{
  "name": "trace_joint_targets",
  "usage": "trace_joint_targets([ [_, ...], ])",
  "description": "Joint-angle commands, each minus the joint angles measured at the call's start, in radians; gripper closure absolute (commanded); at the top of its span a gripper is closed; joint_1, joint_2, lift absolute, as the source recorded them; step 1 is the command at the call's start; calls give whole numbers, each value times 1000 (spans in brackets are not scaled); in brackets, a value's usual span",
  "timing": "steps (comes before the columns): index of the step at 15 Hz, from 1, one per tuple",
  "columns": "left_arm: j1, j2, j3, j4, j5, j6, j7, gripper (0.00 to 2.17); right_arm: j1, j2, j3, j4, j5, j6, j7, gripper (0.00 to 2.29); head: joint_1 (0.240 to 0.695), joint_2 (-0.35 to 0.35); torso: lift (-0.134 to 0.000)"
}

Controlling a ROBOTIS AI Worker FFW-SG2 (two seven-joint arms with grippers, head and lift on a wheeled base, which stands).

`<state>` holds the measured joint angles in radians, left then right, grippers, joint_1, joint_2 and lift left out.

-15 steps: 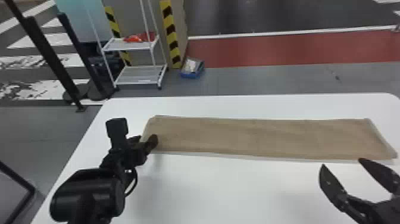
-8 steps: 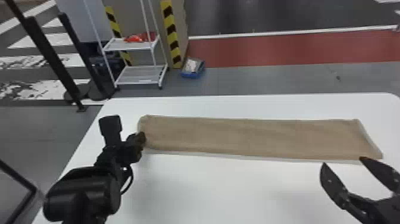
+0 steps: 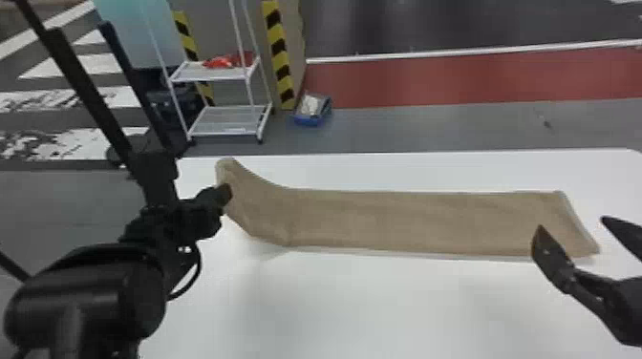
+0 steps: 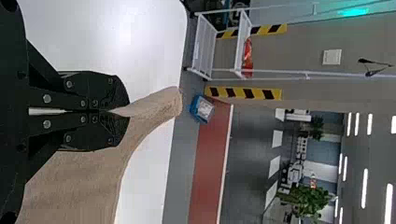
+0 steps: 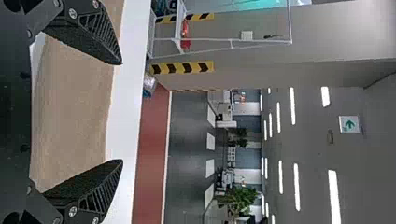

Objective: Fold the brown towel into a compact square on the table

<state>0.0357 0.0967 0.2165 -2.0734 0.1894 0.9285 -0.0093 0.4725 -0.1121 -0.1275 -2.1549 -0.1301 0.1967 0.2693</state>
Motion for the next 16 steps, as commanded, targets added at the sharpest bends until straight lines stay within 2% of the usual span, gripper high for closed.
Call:
trace_joint_targets([
  [1,0,-48,-80,-109,2,99,17,1811,-69,0,-87,23,0,36,1,147,695,119,-116],
  [3,0,-78,-192,-131,-7,89,71,1814,-120,3,-173,72,-26,36,-13,147,695,44,-116],
  [4,0,-98,-249,-129,-11,68,92,1814,-161,0,-221,119,-52,45,-13,147,695,-48,-116],
  [6,-2,-99,-347,-74,-15,-39,126,1814,-232,-18,-268,210,-79,70,-5,147,695,-135,-116],
  [7,-2,-99,-413,-8,-13,-153,155,1814,-238,-32,-274,234,-111,70,-4,147,695,-218,-116],
  [9,-7,-99,-505,141,-10,-340,173,1814,-238,-43,-274,253,-132,63,-4,147,694,-278,-116],
  [10,-19,-99,-549,228,-10,-444,184,1602,-238,-43,-273,254,-135,63,-1,147,693,-306,-116],
  [11,-34,-99,-580,292,-8,-500,190,1018,-238,-43,-268,254,-135,63,1,147,694,-325,-116],
  [12,-40,-99,-595,335,-1,-506,167,137,-242,-41,-261,254,-132,63,1,147,695,-344,-116],
  [13,-37,-99,-603,346,30,-503,146,-2,-249,-41,-248,257,-123,63,-1,147,695,-350,-116],
  [14,-30,-99,-603,351,47,-506,132,-2,-256,-40,-230,265,-115,66,-4,147,695,-350,-116],
  [16,-8,-99,-594,357,41,-524,132,33,-272,-37,-170,273,-95,76,-12,147,695,-350,-116],
])
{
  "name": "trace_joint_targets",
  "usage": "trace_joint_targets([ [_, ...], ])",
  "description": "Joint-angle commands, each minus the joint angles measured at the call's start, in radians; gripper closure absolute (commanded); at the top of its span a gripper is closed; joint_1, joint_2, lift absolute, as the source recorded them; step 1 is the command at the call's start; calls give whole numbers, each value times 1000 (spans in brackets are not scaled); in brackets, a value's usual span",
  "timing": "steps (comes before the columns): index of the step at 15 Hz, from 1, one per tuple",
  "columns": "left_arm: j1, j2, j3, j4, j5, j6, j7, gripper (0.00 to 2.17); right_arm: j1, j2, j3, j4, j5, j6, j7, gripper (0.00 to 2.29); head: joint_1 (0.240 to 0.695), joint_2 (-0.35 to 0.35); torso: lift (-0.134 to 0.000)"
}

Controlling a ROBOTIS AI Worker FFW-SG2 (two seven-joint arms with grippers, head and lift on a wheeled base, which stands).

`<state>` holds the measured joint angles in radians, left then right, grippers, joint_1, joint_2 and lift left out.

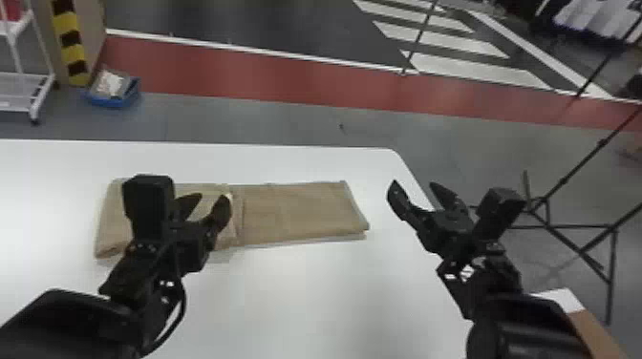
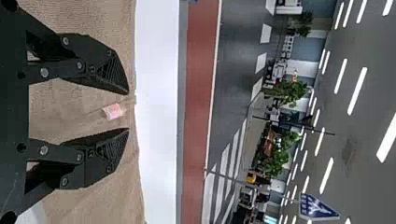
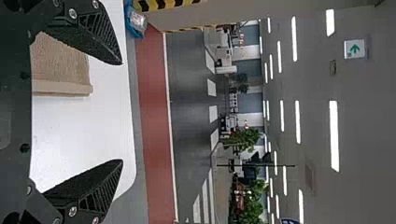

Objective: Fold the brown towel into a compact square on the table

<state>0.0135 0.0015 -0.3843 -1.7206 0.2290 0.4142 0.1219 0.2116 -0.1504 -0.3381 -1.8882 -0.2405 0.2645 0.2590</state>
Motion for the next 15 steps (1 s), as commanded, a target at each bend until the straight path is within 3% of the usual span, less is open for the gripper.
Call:
trace_joint_targets([
  [1,34,-4,24,-2,1,-10,-2,33,-18,2,71,11,26,20,-1,147,695,-350,-116],
  [4,92,-4,113,-34,-7,-68,-19,33,-69,5,151,72,47,32,-1,154,695,-320,-116],
  [7,204,-4,180,-103,-62,-292,-4,33,-87,5,261,119,38,48,23,218,695,-240,-116],
  [8,235,9,193,-123,-80,-360,1,33,-100,5,297,141,41,60,39,238,695,-207,-116],
  [10,240,17,214,-123,-183,-412,16,33,-104,5,347,162,21,128,72,289,695,-103,-116],
  [11,241,18,220,-122,-211,-421,27,33,-100,9,383,166,33,131,68,289,695,-76,-116],
  [15,244,44,220,-97,-212,-433,5,33,-115,38,450,175,38,131,12,350,695,23,-116],
])
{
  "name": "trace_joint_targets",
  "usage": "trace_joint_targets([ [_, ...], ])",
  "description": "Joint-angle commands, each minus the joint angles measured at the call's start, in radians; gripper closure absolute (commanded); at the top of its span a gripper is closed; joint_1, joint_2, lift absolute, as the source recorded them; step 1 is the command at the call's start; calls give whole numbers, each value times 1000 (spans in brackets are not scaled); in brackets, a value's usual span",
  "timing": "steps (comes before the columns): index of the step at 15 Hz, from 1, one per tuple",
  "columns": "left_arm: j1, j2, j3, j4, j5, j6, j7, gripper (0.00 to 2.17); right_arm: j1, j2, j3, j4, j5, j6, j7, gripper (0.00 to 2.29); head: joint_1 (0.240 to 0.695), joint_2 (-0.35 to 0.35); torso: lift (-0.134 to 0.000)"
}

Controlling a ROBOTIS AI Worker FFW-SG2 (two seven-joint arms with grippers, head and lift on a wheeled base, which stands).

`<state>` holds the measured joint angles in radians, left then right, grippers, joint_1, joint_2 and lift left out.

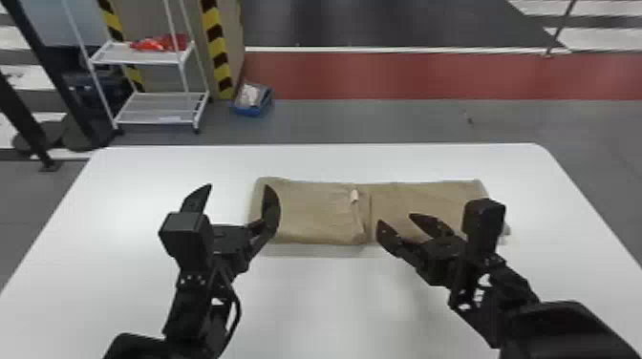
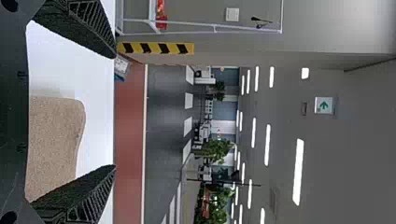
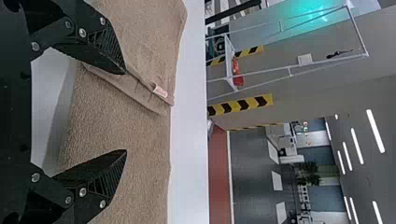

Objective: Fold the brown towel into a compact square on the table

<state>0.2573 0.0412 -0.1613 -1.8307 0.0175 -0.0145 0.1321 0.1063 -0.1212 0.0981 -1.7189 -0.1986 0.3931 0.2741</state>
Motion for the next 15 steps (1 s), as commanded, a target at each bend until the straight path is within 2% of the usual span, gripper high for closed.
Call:
trace_joint_targets([
  [1,-1,5,-6,25,-1,-11,-6,33,-16,15,14,7,-13,11,-18,350,695,31,-116],
  [4,-3,6,-9,53,-1,-35,-20,33,-54,28,31,21,-16,30,-32,353,695,41,-116],
  [7,-4,12,-23,77,-1,-60,-20,33,-96,29,83,45,25,33,-58,471,695,48,-116],
  [12,-18,23,-24,102,1,-69,-35,33,-157,61,126,108,82,94,-82,471,695,72,-116],
  [15,-24,35,-21,108,12,-69,-39,33,-180,67,147,140,114,94,-112,471,695,82,-116],
])
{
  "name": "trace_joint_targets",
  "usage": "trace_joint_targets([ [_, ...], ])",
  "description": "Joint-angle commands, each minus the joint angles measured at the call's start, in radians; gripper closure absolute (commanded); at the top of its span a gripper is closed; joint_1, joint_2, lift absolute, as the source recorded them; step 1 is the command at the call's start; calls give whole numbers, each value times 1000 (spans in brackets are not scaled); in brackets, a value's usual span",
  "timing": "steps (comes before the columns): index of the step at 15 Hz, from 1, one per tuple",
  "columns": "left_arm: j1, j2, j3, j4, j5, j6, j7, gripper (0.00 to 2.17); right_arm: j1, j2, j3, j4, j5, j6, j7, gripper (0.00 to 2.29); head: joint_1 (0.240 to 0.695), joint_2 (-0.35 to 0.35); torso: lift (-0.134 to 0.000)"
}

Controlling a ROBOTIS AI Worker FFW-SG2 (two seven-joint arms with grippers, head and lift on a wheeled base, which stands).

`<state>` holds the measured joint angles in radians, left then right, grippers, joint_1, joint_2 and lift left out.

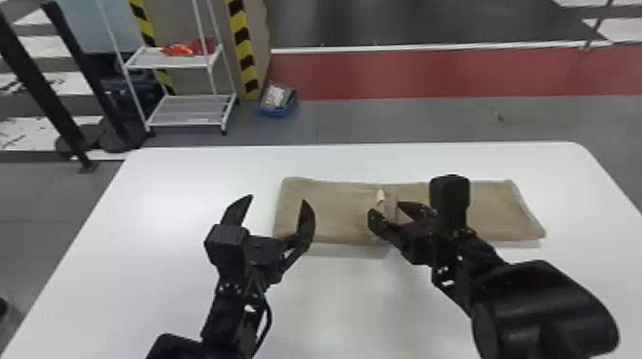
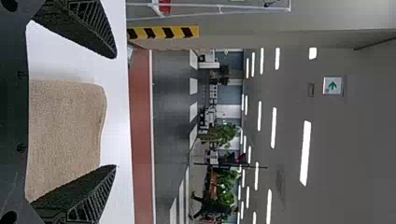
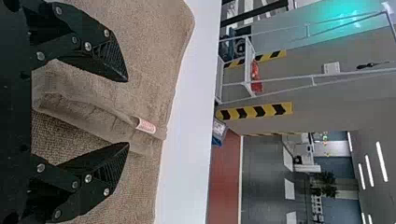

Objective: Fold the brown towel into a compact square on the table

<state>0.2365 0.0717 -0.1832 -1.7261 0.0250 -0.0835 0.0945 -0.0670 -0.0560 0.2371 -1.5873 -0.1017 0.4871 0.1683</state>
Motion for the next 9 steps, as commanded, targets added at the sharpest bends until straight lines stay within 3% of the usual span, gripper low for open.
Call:
trace_joint_targets([
  [1,-11,4,1,11,4,0,-4,33,-13,4,8,9,20,3,-6,471,695,85,-116],
  [3,-25,4,-2,23,6,0,-18,33,-43,13,10,27,40,58,-6,616,695,86,-116],
  [9,-32,11,-1,25,33,-6,-24,33,-76,18,19,26,51,160,13,620,695,84,-116],
])
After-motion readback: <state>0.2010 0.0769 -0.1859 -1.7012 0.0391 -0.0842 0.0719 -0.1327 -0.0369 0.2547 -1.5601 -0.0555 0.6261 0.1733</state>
